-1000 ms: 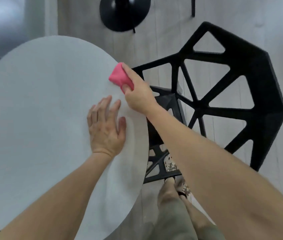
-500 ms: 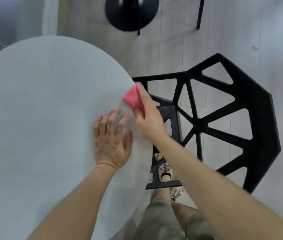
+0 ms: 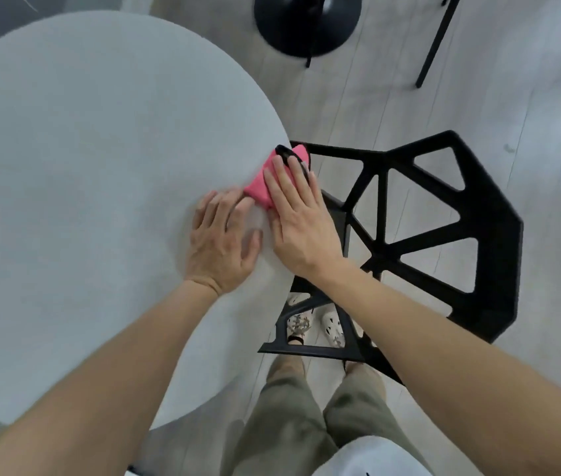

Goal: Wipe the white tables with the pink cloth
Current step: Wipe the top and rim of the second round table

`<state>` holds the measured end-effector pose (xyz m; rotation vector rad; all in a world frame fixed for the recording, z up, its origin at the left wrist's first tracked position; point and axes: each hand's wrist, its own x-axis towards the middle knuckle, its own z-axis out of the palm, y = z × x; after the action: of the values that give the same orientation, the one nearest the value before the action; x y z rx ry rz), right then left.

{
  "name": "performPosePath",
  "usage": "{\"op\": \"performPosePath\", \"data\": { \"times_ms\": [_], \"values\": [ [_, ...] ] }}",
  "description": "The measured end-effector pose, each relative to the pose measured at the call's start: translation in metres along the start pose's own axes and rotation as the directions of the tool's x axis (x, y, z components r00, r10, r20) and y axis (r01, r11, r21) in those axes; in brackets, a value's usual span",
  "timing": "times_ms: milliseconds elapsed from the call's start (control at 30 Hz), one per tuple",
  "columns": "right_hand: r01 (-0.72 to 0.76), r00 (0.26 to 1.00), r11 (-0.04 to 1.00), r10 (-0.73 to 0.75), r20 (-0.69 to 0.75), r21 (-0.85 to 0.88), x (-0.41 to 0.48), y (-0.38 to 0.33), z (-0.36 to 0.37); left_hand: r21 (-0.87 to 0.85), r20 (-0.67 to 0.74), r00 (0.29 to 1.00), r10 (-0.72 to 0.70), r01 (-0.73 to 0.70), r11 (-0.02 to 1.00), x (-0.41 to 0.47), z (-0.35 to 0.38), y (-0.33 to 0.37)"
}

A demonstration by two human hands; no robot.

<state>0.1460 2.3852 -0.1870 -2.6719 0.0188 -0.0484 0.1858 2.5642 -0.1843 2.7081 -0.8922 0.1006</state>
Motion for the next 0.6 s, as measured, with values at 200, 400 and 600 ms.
{"op": "performPosePath", "data": {
  "times_ms": [200,400,600],
  "values": [
    [0.32,0.929,0.936,-0.28,0.241,-0.146,0.025,0.029,-0.027,-0.012,-0.071,0.915,-0.397,0.398,0.917,-0.078,-0.018,0.008],
    [0.315,0.92,0.935,-0.259,0.293,-0.161,0.0,0.006,-0.016,0.024,-0.007,0.841,-0.541,0.541,0.841,-0.174,-0.039,0.012],
    [0.573,0.783,0.805,-0.482,0.393,-0.154,-0.033,-0.024,-0.006,0.052,0.06,0.734,-0.676,0.674,0.737,-0.234,-0.06,0.02]
  ]
}}
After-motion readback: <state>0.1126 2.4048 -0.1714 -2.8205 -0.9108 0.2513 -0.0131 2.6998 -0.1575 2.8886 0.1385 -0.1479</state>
